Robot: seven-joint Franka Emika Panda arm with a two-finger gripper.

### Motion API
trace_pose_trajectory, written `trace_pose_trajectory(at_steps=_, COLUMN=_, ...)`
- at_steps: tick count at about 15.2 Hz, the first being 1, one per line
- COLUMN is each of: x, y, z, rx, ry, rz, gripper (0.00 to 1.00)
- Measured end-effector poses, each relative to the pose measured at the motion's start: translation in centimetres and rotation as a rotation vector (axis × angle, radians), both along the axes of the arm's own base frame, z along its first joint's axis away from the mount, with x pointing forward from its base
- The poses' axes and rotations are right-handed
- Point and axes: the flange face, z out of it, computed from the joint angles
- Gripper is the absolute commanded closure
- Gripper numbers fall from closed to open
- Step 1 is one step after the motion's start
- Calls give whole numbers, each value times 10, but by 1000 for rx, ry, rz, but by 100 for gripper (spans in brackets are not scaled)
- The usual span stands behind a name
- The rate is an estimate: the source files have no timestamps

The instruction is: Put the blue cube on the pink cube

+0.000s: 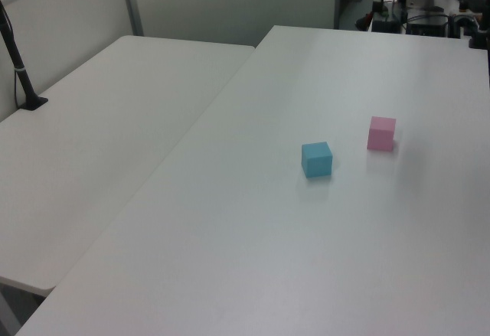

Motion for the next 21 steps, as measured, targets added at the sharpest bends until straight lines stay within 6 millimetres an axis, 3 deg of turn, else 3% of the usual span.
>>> trace_pose_trajectory(at_steps=4, x=16, y=25, z=-23, rx=-4, ry=34, rz=131, gripper=0)
trace_pose_trajectory(at_steps=9, x=30, y=41, z=-54, rx=-3, ry=91, rz=274, gripper=0)
trace_pose_trajectory(at_steps=11, x=37, y=61, z=-73, rx=-6, ry=125, rz=314, gripper=0)
trace_pose_trajectory(at_steps=15, x=46, y=125, z=-127, rx=-62, ry=170, rz=443, gripper=0)
trace_pose_trajectory(at_steps=21, x=70, y=155, z=-206, rx=-73, ry=140, rz=352, gripper=0)
